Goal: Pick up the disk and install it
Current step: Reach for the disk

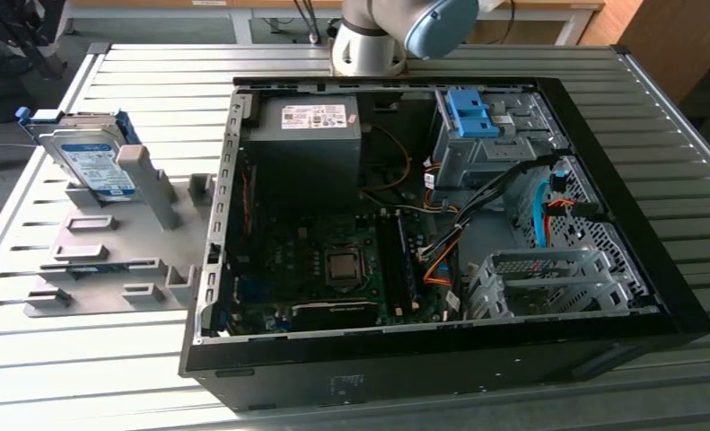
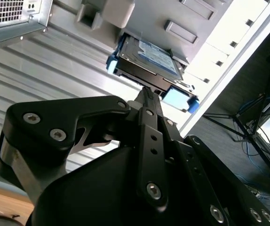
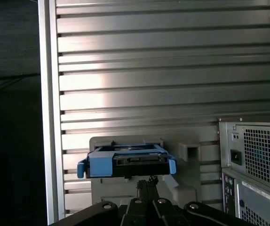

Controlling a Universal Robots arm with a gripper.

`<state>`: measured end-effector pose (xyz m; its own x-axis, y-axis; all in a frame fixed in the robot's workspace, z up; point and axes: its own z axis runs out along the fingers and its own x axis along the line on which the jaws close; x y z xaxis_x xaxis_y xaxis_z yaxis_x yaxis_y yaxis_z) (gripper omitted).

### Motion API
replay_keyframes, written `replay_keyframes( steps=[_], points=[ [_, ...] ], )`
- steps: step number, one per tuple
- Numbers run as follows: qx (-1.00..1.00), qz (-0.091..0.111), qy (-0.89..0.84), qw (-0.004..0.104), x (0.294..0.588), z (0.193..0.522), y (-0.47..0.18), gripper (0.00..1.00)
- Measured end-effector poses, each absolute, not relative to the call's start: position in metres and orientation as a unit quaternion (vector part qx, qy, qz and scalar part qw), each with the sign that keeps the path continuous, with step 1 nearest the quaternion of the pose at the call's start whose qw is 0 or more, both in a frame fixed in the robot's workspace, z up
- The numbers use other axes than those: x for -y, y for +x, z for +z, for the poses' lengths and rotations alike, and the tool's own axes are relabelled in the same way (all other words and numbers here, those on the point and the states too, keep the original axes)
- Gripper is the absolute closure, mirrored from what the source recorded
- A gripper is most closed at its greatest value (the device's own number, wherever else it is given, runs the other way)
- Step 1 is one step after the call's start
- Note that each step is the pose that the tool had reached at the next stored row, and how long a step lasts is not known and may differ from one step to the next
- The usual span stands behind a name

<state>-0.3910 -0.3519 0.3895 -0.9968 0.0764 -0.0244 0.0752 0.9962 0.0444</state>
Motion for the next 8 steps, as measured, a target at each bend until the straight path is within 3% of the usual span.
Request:
replay_keyframes(
  steps=[8],
  points=[
    [-0.999,0.022,0.038,0.013,0.345,0.389,-0.417,0.89]
  ],
)
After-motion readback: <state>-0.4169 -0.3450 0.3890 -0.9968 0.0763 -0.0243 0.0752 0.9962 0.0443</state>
